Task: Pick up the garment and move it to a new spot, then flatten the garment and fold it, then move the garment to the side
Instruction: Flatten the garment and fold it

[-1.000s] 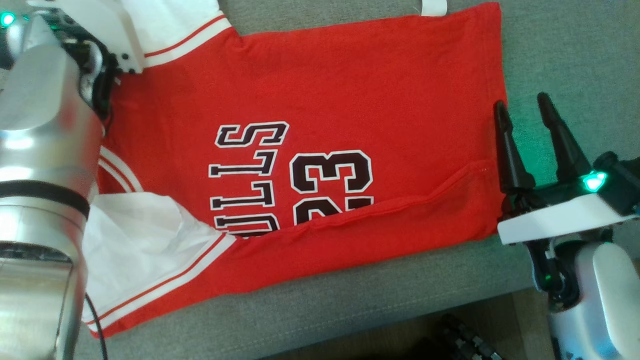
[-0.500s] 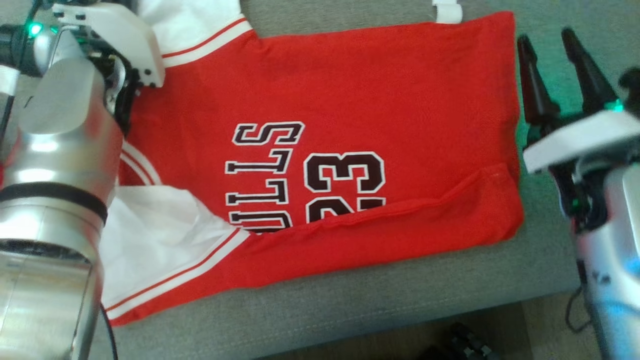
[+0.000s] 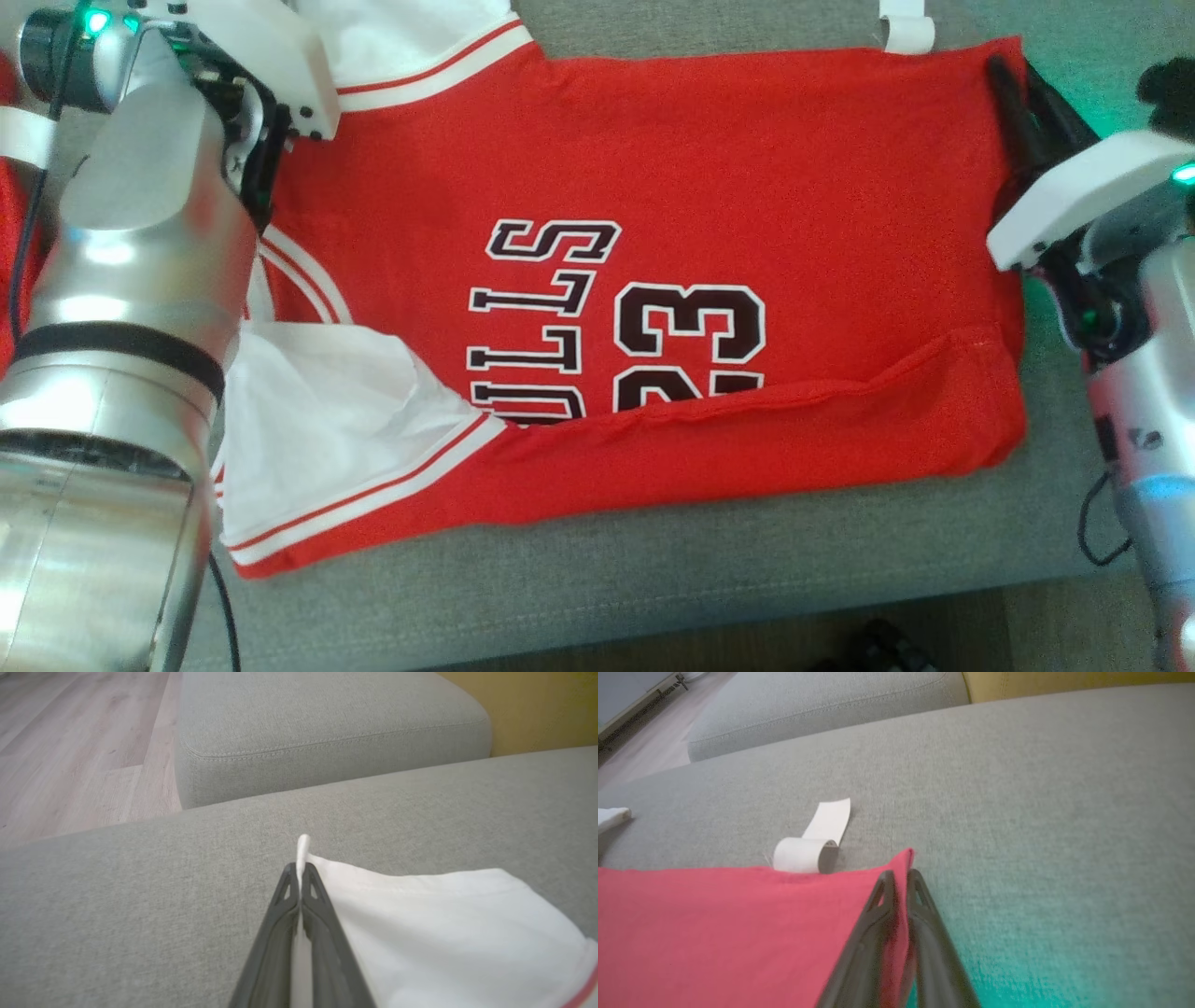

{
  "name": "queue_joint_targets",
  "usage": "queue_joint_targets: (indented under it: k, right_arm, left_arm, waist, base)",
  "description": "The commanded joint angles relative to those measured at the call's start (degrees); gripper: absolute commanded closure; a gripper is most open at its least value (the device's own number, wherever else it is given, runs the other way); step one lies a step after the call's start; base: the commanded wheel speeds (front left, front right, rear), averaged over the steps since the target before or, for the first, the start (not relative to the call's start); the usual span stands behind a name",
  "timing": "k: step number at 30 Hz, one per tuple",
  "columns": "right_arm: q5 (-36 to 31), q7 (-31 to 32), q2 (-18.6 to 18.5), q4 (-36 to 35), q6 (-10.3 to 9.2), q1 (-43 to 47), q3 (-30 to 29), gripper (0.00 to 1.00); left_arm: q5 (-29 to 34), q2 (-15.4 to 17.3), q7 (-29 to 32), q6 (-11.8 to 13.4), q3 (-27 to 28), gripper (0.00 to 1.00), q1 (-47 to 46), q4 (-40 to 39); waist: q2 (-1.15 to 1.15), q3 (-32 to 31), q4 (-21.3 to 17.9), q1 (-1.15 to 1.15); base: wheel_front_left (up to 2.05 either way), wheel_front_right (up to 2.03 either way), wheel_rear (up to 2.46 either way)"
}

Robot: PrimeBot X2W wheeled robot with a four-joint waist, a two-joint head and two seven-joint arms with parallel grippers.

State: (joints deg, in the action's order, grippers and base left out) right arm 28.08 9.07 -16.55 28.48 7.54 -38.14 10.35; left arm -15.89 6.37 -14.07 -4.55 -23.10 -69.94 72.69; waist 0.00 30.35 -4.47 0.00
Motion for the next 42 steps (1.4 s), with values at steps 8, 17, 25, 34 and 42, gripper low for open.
queue_joint_targets:
  k: [8,17,25,34,42]
  right_arm:
    - [1.9,-6.0,-3.3,-2.7,-0.05,-0.6,0.8,1.00]
    - [3.1,-9.6,-4.8,-3.5,-0.05,2.3,0.2,1.00]
    - [5.2,-13.2,-4.8,-5.1,-0.05,8.2,0.6,1.00]
    - [6.5,-15.0,-3.5,-7.4,-0.05,16.2,1.6,1.00]
    - [5.7,-15.3,-2.7,-9.0,-0.05,21.5,2.5,0.98]
  left_arm:
    - [-1.6,3.2,-0.9,0.9,3.7,1.00,0.9,-12.2]
    - [-1.9,4.4,-0.9,1.7,8.6,1.00,13.2,-32.2]
    - [-3.0,3.7,-0.9,2.7,13.2,1.00,30.8,-50.0]
    - [-5.4,2.3,1.2,5.9,13.8,1.00,51.4,-62.6]
    - [-8.0,1.1,5.2,7.5,13.0,1.00,61.8,-66.4]
  waist:
    - [0.00,-2.0,1.8,0.00]
    - [0.00,-4.3,3.7,0.00]
    - [0.00,-7.3,4.4,0.00]
    - [0.00,-10.3,4.1,0.00]
    - [0.00,-11.7,3.8,0.00]
  base:
    - [0.00,0.00,0.00]
    - [0.00,0.00,0.00]
    - [0.00,0.00,0.00]
    - [0.00,0.00,0.00]
    - [0.00,0.00,0.00]
